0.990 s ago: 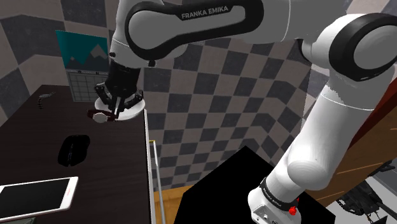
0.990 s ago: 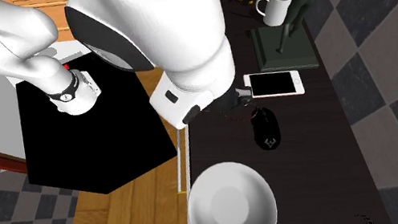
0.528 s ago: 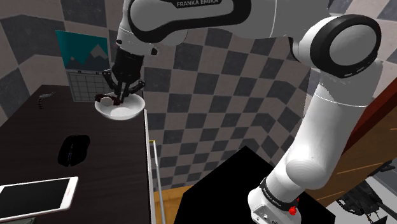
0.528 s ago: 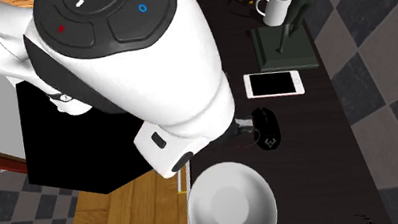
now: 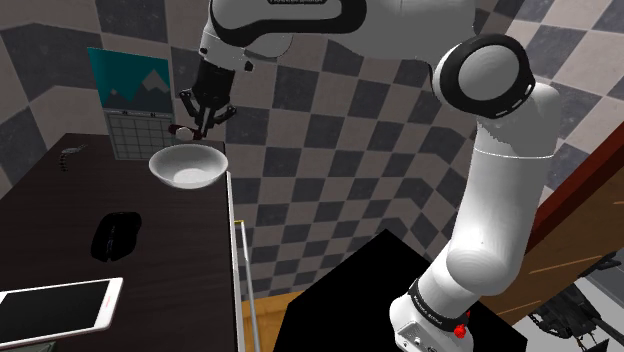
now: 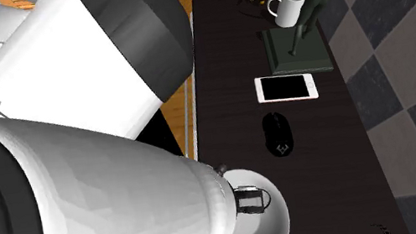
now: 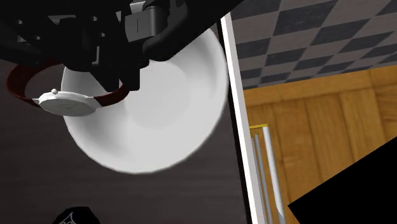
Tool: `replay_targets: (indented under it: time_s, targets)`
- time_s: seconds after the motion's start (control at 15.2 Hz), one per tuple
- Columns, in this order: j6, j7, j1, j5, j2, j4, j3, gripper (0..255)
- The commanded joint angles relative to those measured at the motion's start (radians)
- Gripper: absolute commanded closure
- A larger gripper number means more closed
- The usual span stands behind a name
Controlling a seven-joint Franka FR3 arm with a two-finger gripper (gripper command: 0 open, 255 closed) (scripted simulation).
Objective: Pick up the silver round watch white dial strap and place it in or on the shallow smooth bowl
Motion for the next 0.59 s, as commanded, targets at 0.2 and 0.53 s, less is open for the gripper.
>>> replay_targets:
  time_s: [0.2, 0.53]
  targets:
    - [-0.021, -0.027, -0.008, -0.02, 0.07, 0.081, -0.016, 255]
    - [0.041, -0.037, -0.01, -0.02, 0.078, 0.026, -0.018, 255]
